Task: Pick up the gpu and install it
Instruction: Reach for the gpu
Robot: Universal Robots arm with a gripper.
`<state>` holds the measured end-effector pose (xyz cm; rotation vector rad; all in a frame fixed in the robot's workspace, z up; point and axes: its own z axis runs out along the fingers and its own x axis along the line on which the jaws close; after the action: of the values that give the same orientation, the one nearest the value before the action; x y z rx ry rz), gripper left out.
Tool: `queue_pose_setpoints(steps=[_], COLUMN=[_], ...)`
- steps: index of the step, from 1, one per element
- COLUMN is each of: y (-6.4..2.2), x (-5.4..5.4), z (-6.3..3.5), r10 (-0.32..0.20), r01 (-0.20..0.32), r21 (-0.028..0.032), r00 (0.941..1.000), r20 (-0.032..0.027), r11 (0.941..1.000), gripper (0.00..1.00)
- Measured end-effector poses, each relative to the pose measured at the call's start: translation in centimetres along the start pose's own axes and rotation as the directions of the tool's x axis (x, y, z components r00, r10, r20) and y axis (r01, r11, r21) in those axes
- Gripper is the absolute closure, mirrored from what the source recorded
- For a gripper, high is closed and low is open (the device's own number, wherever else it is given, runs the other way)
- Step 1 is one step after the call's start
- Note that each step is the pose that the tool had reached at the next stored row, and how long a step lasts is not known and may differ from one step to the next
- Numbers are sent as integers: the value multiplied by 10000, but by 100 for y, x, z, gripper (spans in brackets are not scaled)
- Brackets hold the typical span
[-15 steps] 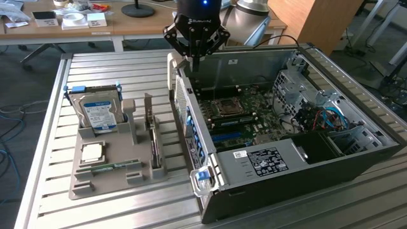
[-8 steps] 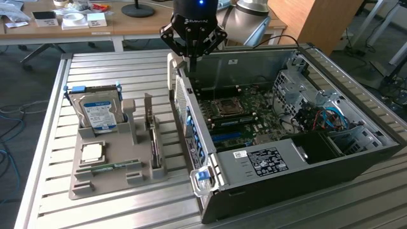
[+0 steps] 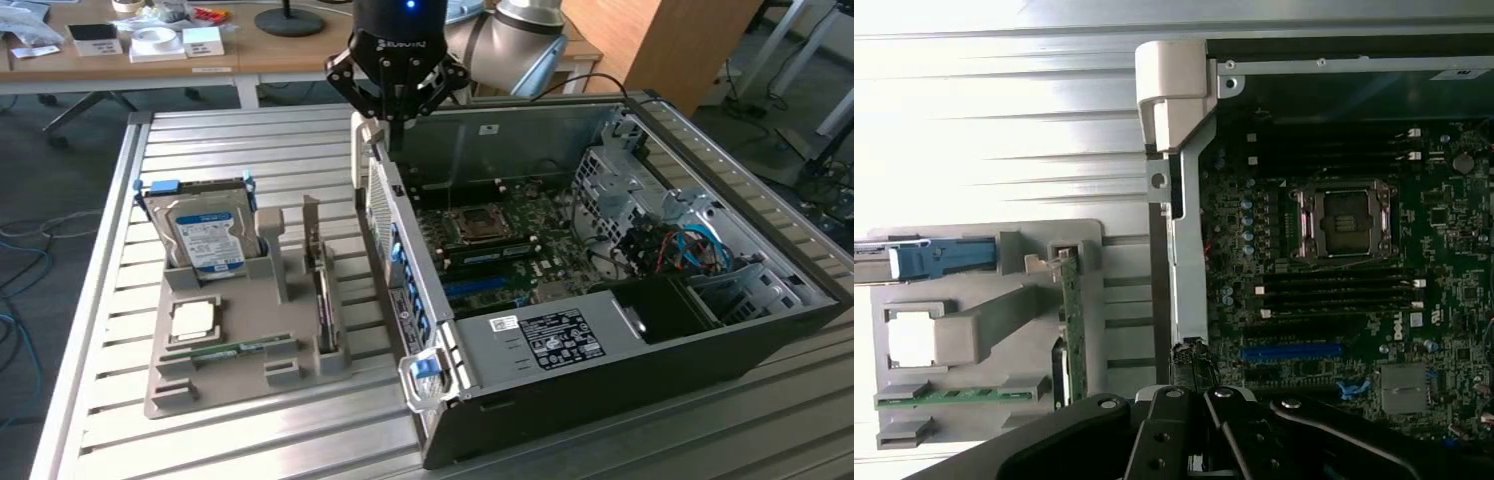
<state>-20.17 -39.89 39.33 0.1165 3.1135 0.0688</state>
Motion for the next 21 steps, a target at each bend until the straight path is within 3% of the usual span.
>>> queue_pose_setpoints(steps=[21], y=[-33], x=[441], z=[-11], r10=[0], r01=[0], r21=[-1], r00=[10000], r20=[3], r11=[10000], gripper=[89])
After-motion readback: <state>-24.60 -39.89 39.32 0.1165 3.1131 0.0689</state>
